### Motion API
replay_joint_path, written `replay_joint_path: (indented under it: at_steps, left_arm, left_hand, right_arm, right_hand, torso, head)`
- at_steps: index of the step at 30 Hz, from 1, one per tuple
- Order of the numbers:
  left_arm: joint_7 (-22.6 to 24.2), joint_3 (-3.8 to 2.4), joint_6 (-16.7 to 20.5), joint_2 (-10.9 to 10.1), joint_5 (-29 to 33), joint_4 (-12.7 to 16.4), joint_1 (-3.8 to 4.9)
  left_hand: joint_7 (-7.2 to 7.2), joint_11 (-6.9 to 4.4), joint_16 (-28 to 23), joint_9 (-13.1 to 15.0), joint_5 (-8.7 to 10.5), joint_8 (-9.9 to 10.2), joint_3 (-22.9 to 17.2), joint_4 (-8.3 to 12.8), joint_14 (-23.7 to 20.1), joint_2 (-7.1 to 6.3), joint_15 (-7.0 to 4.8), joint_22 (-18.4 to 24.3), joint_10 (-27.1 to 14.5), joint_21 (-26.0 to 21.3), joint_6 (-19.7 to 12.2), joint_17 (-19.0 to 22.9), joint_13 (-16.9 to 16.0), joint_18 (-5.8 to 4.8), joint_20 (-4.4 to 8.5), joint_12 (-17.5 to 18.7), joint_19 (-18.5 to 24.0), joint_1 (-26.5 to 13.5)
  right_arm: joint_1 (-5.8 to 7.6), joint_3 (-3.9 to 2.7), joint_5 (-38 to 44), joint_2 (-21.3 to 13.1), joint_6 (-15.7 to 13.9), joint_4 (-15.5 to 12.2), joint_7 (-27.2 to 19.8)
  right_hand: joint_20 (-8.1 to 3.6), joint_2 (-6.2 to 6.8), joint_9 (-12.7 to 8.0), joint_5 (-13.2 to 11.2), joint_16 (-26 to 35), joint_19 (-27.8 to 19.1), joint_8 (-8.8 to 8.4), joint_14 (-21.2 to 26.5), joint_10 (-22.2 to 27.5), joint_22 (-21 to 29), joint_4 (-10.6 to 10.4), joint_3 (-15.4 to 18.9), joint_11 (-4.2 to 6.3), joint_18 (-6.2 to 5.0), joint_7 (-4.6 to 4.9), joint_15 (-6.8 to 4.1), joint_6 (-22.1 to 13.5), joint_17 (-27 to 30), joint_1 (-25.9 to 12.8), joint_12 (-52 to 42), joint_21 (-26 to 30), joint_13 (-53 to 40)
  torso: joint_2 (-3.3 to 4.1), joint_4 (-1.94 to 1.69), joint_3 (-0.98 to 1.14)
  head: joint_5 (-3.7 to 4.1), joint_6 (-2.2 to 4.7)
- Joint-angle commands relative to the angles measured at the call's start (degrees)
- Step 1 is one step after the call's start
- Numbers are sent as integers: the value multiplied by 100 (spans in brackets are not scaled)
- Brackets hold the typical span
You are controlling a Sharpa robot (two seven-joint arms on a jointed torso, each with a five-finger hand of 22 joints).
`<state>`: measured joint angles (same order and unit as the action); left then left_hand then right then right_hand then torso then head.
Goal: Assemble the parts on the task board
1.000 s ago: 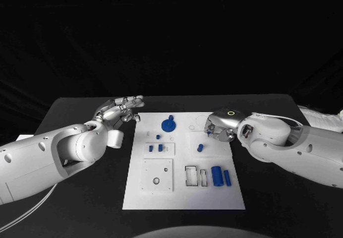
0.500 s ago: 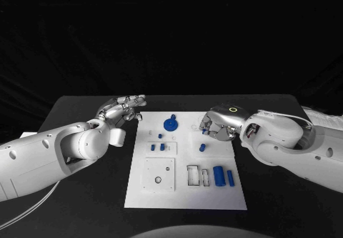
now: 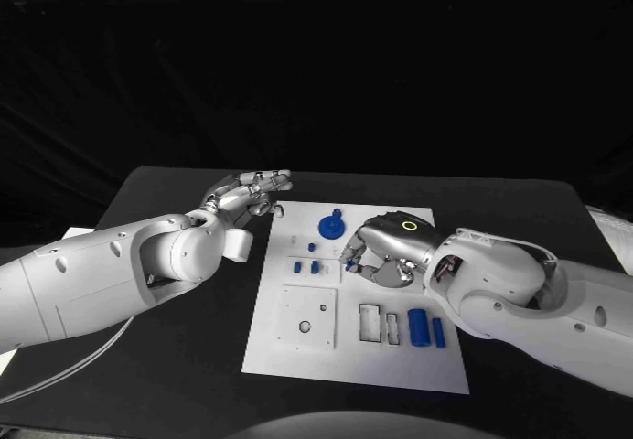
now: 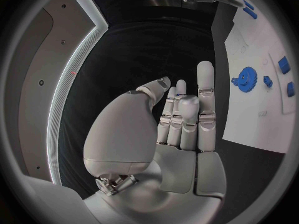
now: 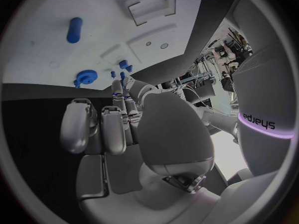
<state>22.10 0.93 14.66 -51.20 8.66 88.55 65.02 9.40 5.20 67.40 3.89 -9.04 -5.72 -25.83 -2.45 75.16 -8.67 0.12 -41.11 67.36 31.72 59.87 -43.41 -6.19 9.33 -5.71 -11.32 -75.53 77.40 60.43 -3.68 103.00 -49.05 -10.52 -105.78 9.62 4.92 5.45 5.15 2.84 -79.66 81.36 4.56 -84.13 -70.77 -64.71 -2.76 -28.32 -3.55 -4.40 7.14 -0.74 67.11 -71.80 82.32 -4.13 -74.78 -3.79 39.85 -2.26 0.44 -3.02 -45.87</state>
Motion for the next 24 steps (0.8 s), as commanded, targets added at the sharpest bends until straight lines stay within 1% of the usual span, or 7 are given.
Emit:
replay_joint_path:
  at_steps: [1, 3, 5, 11, 14, 18, 24]
  left_arm:
    - [20, -3, -133, 24, 2, 3, 1]
    - [20, -3, -144, 31, 2, 3, 1]
    - [21, -3, -155, 33, 2, 7, 1]
    - [25, -3, -163, 22, 2, 13, 1]
    - [23, -3, -169, 21, 2, 12, 1]
    - [21, -3, -174, 25, 2, 11, 1]
    - [11, -3, -172, 22, 2, 11, 1]
  left_hand:
    - [41, 1, -26, -8, -40, 0, 15, 11, -40, 45, 11, 10, -51, -38, -18, 5, -7, 98, 7, -37, 26, 0]
    - [41, 1, -26, -8, -40, 0, 15, 11, -40, 45, 11, 10, -51, -38, -18, 5, -7, 98, 7, -37, 26, 0]
    - [43, 3, -31, -8, -40, 1, 18, 14, -46, 47, 13, 12, -58, -41, -22, 16, -8, 98, 6, -42, 29, -1]
    - [43, 3, -31, -8, -40, 1, 18, 14, -46, 47, 13, 12, -58, -41, -22, 16, -8, 98, 6, -42, 29, -1]
    - [44, 4, -30, -8, -39, 1, 22, 17, -49, 45, 14, 13, -62, -43, -24, 17, -9, 98, 5, -47, 30, -3]
    - [44, 4, -30, -8, -39, 1, 22, 17, -49, 45, 14, 13, -62, -43, -24, 17, -9, 98, 5, -47, 30, -3]
    - [44, 4, -30, -8, -39, 1, 22, 17, -49, 45, 14, 13, -62, -43, -24, 17, -9, 98, 5, -47, 30, -3]
  right_arm:
    - [-147, 6, 48, 136, -11, 89, -176]
    - [-252, 9, 40, 229, 30, 150, -208]
    - [-356, 16, 21, 328, 76, 228, -242]
    - [-604, 32, 5, 551, 134, 386, -326]
    - [-669, 40, 36, 625, 148, 446, -358]
    - [-713, 63, 72, 698, 161, 535, -386]
    - [-741, 74, 122, 739, 158, 624, -402]
  right_hand:
    - [-5, -8, 5, 32, -24, 28, -8, -284, -20, 4, 5, -40, -14, -60, 24, -35, 20, -4, -48, 36, -32, -4]
    - [-5, -7, 5, 33, -22, 27, -10, -283, -18, 8, 7, -42, -15, -60, 26, -35, 19, -2, -49, 38, -29, -3]
    - [-6, -6, 4, 34, -19, 26, -11, -282, -16, 11, 9, -44, -17, -61, 28, -35, 17, 5, -51, 39, -28, -3]
    - [-7, -4, 4, 38, -21, 25, -17, -282, -10, 15, 16, -50, -20, -61, 32, -33, 11, 2, -55, 43, -25, -2]
    - [-7, -6, 3, 43, -21, 23, -21, -282, -5, 19, 26, -60, -23, -62, 36, -31, 6, 5, -54, 47, -24, -1]
    - [-7, -5, 3, 45, -20, 23, -24, -281, -1, 19, 31, -63, -25, -62, 38, -30, 3, 7, -55, 49, -23, 0]
    - [-6, -9, 3, 69, -24, 22, -33, -281, 10, 22, 49, -83, -31, -62, 45, -26, -7, 3, -60, 53, -22, 1]
  torso:
    - [10, -2, 4]
    - [9, -9, 4]
    - [7, -3, -1]
    - [11, 1, 0]
    - [11, -3, 1]
    - [1, -1, -6]
    - [6, 3, 1]
  head:
    - [-160, -49]
    - [-202, -69]
    - [-252, -87]
    - [-323, -137]
    - [-346, -168]
    - [-365, -193]
    - [-395, -222]
